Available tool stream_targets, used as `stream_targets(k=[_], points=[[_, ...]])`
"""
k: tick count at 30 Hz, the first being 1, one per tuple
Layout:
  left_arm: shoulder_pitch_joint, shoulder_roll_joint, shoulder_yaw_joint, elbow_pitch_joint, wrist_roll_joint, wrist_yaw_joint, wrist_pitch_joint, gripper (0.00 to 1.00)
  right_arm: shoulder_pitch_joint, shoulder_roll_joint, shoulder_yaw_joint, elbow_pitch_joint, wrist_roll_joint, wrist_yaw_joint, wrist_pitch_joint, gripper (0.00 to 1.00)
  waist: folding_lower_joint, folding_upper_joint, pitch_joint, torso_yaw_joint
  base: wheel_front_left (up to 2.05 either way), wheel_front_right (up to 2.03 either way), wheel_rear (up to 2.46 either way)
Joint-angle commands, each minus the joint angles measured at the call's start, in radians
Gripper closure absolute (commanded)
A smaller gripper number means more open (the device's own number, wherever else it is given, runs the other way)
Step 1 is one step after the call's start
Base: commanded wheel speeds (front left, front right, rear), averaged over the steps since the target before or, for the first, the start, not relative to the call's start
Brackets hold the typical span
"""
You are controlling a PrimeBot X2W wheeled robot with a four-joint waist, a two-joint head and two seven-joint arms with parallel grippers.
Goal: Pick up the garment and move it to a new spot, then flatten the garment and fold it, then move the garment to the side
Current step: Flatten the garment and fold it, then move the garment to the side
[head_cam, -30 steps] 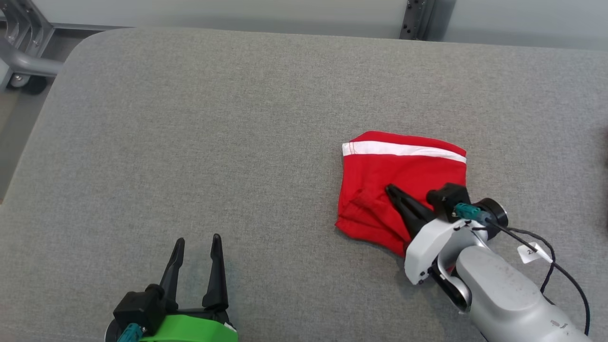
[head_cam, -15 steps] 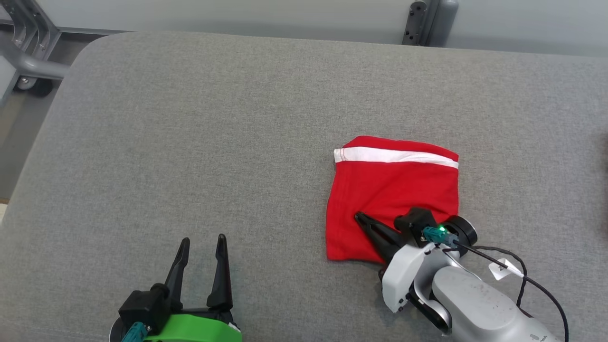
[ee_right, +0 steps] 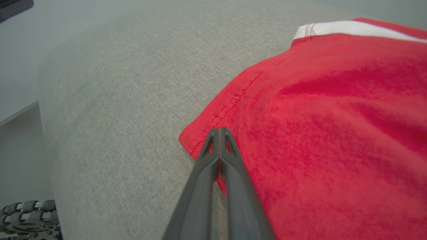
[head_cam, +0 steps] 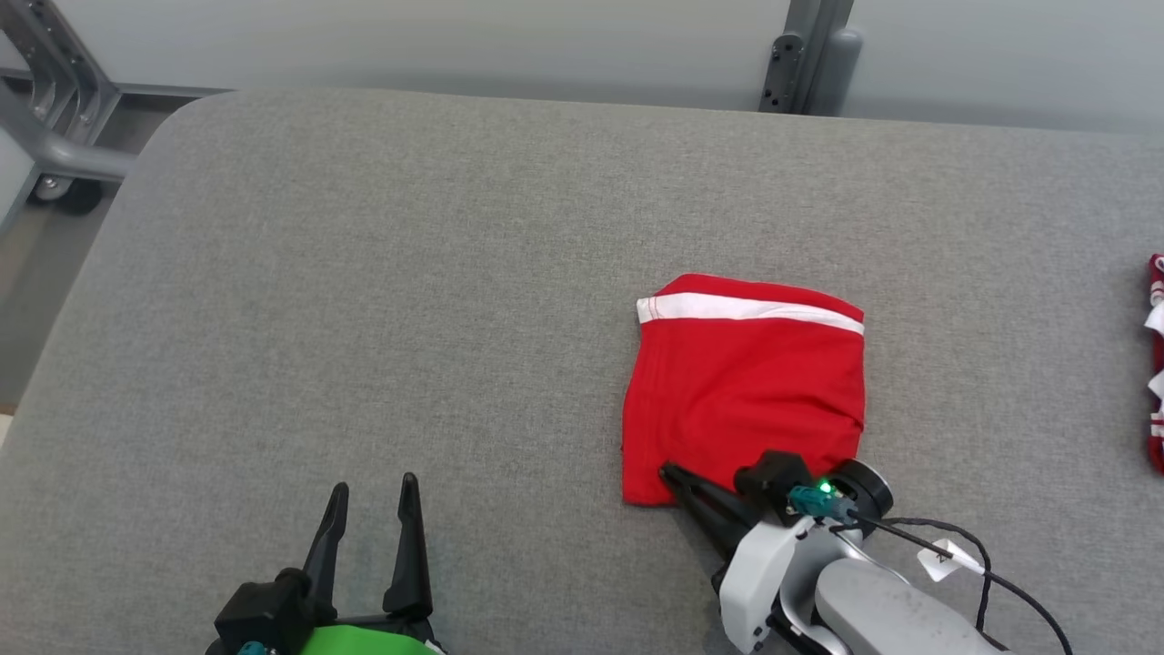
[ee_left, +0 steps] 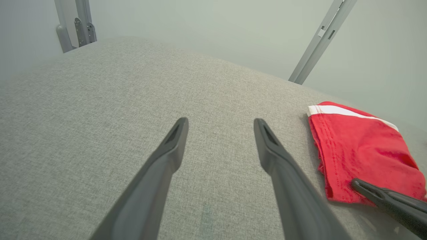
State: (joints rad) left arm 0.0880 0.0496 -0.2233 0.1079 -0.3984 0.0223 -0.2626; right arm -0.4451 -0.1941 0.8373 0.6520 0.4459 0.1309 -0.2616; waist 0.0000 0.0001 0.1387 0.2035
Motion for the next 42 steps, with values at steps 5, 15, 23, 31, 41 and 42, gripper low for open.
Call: stream_targets(k=[5,15,23,31,41,42], points=[[0.04,0.002,0.037,-0.001,0.023,-0.004,-0.003,0.0,0.066,-0.029,-0.14,-0.113,-0.029,0.0,-0.004,0.55,0.0,-0.0001,-0.068,-0.079,0.0,0.0,0.0],[0.104,0.002,0.12,0.002,0.079,-0.031,-0.002,0.0,0.328,-0.051,-0.579,-0.387,-0.152,0.0,-0.003,0.0,0.0,-0.0001,-0.163,-0.165,0.0,0.0,0.0],[0.111,0.002,0.176,0.038,0.107,-0.076,-0.002,0.0,0.496,-0.013,-0.827,-0.477,-0.244,0.0,-0.003,0.0,0.0,-0.0001,-0.21,-0.17,0.0,0.0,0.0],[0.123,0.002,0.219,0.08,0.128,-0.103,-0.002,0.0,0.558,0.034,-0.887,-0.447,-0.261,0.0,-0.003,0.0,0.0,-0.0001,-0.222,-0.164,0.0,0.0,0.0],[0.112,0.002,0.206,0.076,0.111,-0.101,-0.002,0.0,0.536,0.071,-0.876,-0.415,-0.216,0.0,-0.003,0.0,0.0,-0.0001,-0.201,-0.153,0.0,0.0,0.0],[0.111,0.002,0.204,0.074,0.111,-0.099,-0.002,0.0,0.528,0.069,-0.864,-0.407,-0.204,0.0,-0.003,0.0,0.0,-0.0001,-0.198,-0.152,0.0,0.0,0.0]])
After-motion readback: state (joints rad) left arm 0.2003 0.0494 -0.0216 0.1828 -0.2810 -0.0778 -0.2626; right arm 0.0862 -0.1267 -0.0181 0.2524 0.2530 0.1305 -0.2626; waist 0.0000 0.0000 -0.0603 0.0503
